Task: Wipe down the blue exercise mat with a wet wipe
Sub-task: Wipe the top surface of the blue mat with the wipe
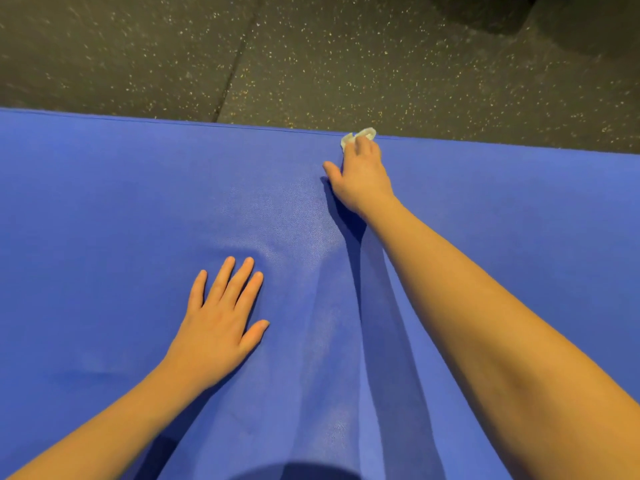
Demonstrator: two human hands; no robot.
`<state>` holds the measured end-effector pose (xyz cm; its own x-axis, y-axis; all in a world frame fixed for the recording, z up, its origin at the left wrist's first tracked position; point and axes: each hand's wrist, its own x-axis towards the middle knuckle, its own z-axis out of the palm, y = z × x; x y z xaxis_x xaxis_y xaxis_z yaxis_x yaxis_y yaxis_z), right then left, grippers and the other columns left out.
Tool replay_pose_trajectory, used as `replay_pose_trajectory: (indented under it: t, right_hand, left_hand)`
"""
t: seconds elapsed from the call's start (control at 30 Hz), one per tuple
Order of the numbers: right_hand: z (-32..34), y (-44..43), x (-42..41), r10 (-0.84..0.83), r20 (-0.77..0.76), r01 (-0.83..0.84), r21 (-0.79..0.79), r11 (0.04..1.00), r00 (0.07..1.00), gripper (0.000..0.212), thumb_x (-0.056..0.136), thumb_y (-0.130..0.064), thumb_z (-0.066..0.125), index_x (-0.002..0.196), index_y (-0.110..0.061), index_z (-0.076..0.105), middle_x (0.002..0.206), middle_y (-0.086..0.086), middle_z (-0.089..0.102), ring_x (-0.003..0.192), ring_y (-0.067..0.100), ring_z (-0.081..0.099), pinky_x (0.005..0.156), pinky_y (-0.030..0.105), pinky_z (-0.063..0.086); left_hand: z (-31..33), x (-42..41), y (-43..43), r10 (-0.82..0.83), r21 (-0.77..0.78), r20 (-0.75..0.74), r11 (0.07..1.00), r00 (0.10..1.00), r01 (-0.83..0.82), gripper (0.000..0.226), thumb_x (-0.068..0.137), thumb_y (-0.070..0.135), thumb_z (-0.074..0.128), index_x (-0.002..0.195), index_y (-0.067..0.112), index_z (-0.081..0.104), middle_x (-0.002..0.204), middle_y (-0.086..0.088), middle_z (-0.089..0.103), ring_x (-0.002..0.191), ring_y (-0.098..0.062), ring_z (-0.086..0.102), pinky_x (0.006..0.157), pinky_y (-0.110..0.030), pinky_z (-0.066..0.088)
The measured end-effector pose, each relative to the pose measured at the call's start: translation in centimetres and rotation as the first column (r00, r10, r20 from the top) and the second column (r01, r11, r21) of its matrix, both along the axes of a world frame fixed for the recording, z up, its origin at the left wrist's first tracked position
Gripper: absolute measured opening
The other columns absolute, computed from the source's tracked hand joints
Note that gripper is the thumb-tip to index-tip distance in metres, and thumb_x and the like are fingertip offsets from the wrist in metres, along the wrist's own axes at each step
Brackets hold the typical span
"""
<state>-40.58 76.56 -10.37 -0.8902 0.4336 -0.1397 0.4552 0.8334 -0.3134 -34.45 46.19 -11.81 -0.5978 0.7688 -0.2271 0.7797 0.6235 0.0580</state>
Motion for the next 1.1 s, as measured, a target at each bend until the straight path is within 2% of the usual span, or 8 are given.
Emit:
replay_pose_trajectory:
  t: [0.13,0.3,0.47,0.63,0.77,0.83,0.97,1.1]
  right_hand:
    - [-0.3,-0.2,1.5,0.248,-0.004,-0.247,0.068,0.967,0.969,0.059,0.098,-0.042,0.045,0.144,-0.007,0.033,0.143,0.009,0.035,0.131,0.025,0.032,0.092,0.038,0.042]
    - [-1.0,1.2,2.9,-0.048,-0.082,0.052,0.051,0.997,0.995,0.056,0.099,-0.039,0.044,0.141,-0.003,0.038,0.138,0.012,0.040,0.126,0.029,0.038,0.100,0.037,0.037]
    - [-1.4,-0.6,6.8,0.276,-0.126,-0.265,0.095,0.960,0.953,0.057,0.095,-0.037,0.046,0.142,-0.006,0.039,0.137,0.010,0.044,0.121,0.030,0.042,0.087,0.032,0.038]
    - [-1.6,-0.3,8.2,-0.066,-0.160,0.072,0.026,0.997,0.985,0.052,0.096,-0.037,0.042,0.135,-0.003,0.046,0.135,0.015,0.045,0.124,0.030,0.041,0.099,0.039,0.038]
    - [-1.7,-4.0,11.9,0.240,-0.171,-0.244,-0.006,0.970,0.956,0.063,0.090,-0.041,0.041,0.140,-0.003,0.041,0.141,0.014,0.041,0.129,0.031,0.039,0.103,0.033,0.037]
    - [-1.7,-2.8,13.1,0.267,-0.161,-0.254,0.094,0.963,0.950,0.058,0.090,-0.035,0.039,0.138,-0.003,0.044,0.136,0.017,0.045,0.116,0.034,0.047,0.098,0.040,0.042]
    - [-2.0,-2.3,14.5,-0.080,-0.196,0.107,0.133,0.985,0.977,0.054,0.091,-0.027,0.026,0.131,-0.003,0.053,0.125,0.019,0.055,0.097,0.036,0.051,0.075,0.043,0.046]
    - [-1.8,-6.8,16.9,0.145,-0.269,-0.137,0.051,0.989,0.952,0.035,0.094,-0.013,0.037,0.114,-0.003,0.063,0.108,0.017,0.060,0.081,0.035,0.052,0.064,0.040,0.047]
  left_hand:
    - [0.1,0.3,-0.1,0.003,-0.023,0.006,1.000,1.000,-0.002,0.069,0.090,0.048,0.032,0.141,0.004,0.044,0.152,-0.014,0.035,0.142,-0.034,0.026,0.111,-0.056,0.015]
    - [0.4,0.5,0.1,0.027,-0.036,0.036,0.999,0.999,-0.026,0.069,0.091,0.048,0.030,0.143,0.004,0.041,0.153,-0.014,0.033,0.142,-0.034,0.025,0.111,-0.058,0.018]
    - [0.6,0.6,0.2,0.039,-0.043,0.057,0.998,0.998,-0.036,0.070,0.091,0.048,0.028,0.142,0.003,0.041,0.153,-0.015,0.033,0.142,-0.035,0.024,0.109,-0.061,0.020]
    - [1.0,1.2,0.6,0.071,-0.033,0.089,0.997,0.993,-0.069,0.072,0.090,0.047,0.027,0.141,-0.001,0.041,0.152,-0.018,0.033,0.141,-0.039,0.025,0.108,-0.061,0.025]
    - [0.8,3.4,0.4,0.042,-0.029,0.107,0.999,0.993,-0.039,0.078,0.088,0.056,0.029,0.142,0.000,0.039,0.154,-0.017,0.030,0.142,-0.041,0.021,0.110,-0.061,0.023]
    - [0.7,4.0,0.2,0.020,-0.040,0.102,0.999,0.995,-0.015,0.079,0.088,0.058,0.029,0.143,0.001,0.040,0.154,-0.016,0.030,0.143,-0.041,0.020,0.110,-0.062,0.023]
    - [0.8,3.7,0.0,0.001,-0.063,0.108,0.998,0.994,0.006,0.082,0.090,0.061,0.023,0.143,0.002,0.041,0.154,-0.015,0.031,0.142,-0.040,0.022,0.109,-0.062,0.025]
    - [0.9,3.8,0.1,0.012,-0.069,0.119,0.998,0.993,-0.004,0.084,0.093,0.064,0.016,0.142,0.002,0.041,0.153,-0.016,0.032,0.142,-0.041,0.023,0.108,-0.061,0.025]
